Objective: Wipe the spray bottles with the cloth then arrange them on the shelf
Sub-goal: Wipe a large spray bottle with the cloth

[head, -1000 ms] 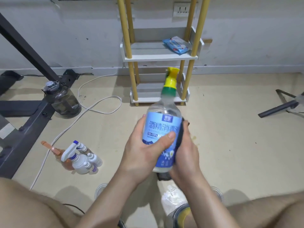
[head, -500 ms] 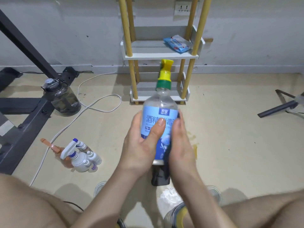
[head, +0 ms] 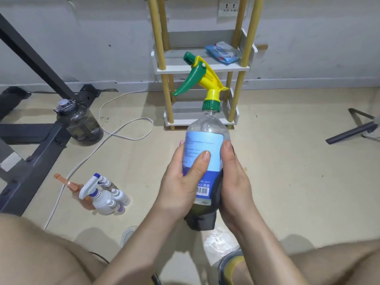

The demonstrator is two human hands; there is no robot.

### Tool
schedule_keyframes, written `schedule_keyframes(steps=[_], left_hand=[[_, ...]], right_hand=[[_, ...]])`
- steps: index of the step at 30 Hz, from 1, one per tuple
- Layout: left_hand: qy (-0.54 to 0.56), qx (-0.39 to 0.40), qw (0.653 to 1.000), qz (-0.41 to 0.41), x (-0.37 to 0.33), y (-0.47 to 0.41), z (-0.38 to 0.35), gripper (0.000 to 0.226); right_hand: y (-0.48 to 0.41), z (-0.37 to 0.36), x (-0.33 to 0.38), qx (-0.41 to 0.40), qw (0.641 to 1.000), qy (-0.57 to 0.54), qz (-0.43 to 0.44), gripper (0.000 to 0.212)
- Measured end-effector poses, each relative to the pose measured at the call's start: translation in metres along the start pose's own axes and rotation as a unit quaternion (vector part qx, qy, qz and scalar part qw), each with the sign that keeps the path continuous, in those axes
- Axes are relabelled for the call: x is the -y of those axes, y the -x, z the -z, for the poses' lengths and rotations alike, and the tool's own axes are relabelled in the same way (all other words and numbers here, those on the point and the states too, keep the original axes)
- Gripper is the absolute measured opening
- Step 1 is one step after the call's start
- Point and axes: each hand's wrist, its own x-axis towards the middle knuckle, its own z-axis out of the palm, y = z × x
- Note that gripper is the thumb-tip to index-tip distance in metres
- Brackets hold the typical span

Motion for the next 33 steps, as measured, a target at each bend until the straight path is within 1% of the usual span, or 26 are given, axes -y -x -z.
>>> schedule_keyframes(steps=[1,2,4,5,6,8,9,10,11,12,13,14,15,16,17,19,20,21,22,23,24,25,26,28,31,33], left_hand=[[-0.04,-0.023,0.999,-0.009,-0.001,-0.001,0.002,0.066],[-0.11,-0.052,0.992,-0.024,-0.002,-0.002,0.003,0.067],[-0.284,-0.11,0.951,-0.051,0.0,0.0,0.002,0.069],[-0.326,-0.124,0.934,-0.071,0.002,0.004,0.0,0.07],[-0.326,-0.122,0.932,-0.098,0.003,0.009,-0.001,0.068],[-0.276,-0.095,0.943,-0.158,0.003,0.02,-0.005,0.055],[-0.259,-0.088,0.946,-0.174,0.0,0.023,-0.005,0.047],[-0.244,-0.092,0.949,-0.175,-0.003,0.023,-0.006,0.043],[-0.219,-0.108,0.956,-0.162,-0.006,0.018,-0.006,0.046],[-0.188,-0.121,0.966,-0.129,-0.008,0.013,-0.006,0.055],[-0.144,-0.116,0.979,-0.083,-0.009,0.008,-0.006,0.066],[-0.102,-0.1,0.989,-0.036,-0.008,0.002,-0.005,0.072],[-0.088,-0.086,0.992,-0.004,-0.007,-0.001,-0.003,0.072],[-0.103,-0.084,0.991,0.007,-0.008,-0.002,-0.002,0.068],[-0.141,-0.099,0.985,0.009,-0.008,-0.001,-0.001,0.065],[-0.217,-0.137,0.966,-0.006,-0.007,0.002,-0.001,0.068],[-0.215,-0.135,0.967,-0.018,-0.008,0.005,-0.001,0.071],[-0.19,-0.124,0.973,-0.037,-0.007,0.007,-0.001,0.071],[-0.162,-0.113,0.979,-0.058,-0.009,0.009,0.0,0.066],[-0.136,-0.107,0.982,-0.076,-0.012,0.011,0.0,0.056],[-0.124,-0.112,0.982,-0.085,-0.015,0.011,0.001,0.044],[-0.123,-0.12,0.981,-0.085,-0.017,0.009,0.0,0.038],[-0.14,-0.129,0.979,-0.075,-0.017,0.006,-0.001,0.04],[-0.181,-0.119,0.976,-0.028,-0.012,0.002,-0.004,0.052],[-0.127,-0.085,0.988,0.021,-0.01,-0.005,0.001,0.052],[-0.122,-0.079,0.989,0.031,-0.009,-0.008,0.005,0.062]], right_hand=[[0.003,-0.005,-0.001,-0.006,0.999,0.048,0.01,0.056],[0.007,-0.011,-0.004,-0.011,0.994,0.104,0.015,0.061],[0.015,-0.019,-0.013,0.0,0.981,0.196,0.005,0.079],[0.016,-0.021,-0.014,0.004,0.979,0.203,-0.009,0.082],[0.013,-0.019,-0.01,-0.003,0.987,0.161,-0.026,0.077],[0.002,-0.009,0.003,0.0,0.997,-0.005,-0.072,0.063],[-0.002,-0.001,0.005,-0.011,0.994,-0.068,-0.084,0.066],[-0.005,0.005,0.005,-0.017,0.991,-0.093,-0.091,0.07],[-0.005,0.006,0.007,-0.016,0.991,-0.092,-0.091,0.072],[-0.004,0.003,0.007,-0.005,0.993,-0.083,-0.088,0.072],[-0.002,0.001,0.005,-0.006,0.995,-0.056,-0.08,0.071],[0.001,-0.001,0.004,-0.013,0.998,-0.007,-0.064,0.068],[0.004,-0.004,0.002,-0.023,0.998,0.047,-0.039,0.063],[0.008,-0.009,-0.001,-0.02,0.995,0.095,-0.018,0.055],[0.014,-0.017,-0.003,-0.016,0.991,0.131,-0.011,0.051],[0.025,-0.025,-0.015,-0.018,0.981,0.191,-0.008,0.06],[0.027,-0.026,-0.017,-0.021,0.981,0.192,-0.017,0.064],[0.024,-0.023,-0.014,-0.032,0.989,0.145,-0.024,0.06],[0.019,-0.02,-0.007,-0.043,0.996,0.07,-0.036,0.052],[0.012,-0.014,-0.003,-0.058,0.997,-0.006,-0.058,0.05],[0.007,-0.007,0.001,-0.077,0.993,-0.056,-0.076,0.054],[0.004,-0.003,0.002,-0.08,0.991,-0.068,-0.08,0.055],[0.004,-0.003,0.003,-0.075,0.992,-0.059,-0.078,0.053],[0.008,-0.008,-0.002,-0.066,0.996,0.0,-0.059,0.049],[0.015,-0.014,-0.014,-0.048,0.99,0.135,0.015,0.051],[0.024,-0.02,-0.023,-0.045,0.971,0.218,0.088,0.058]])
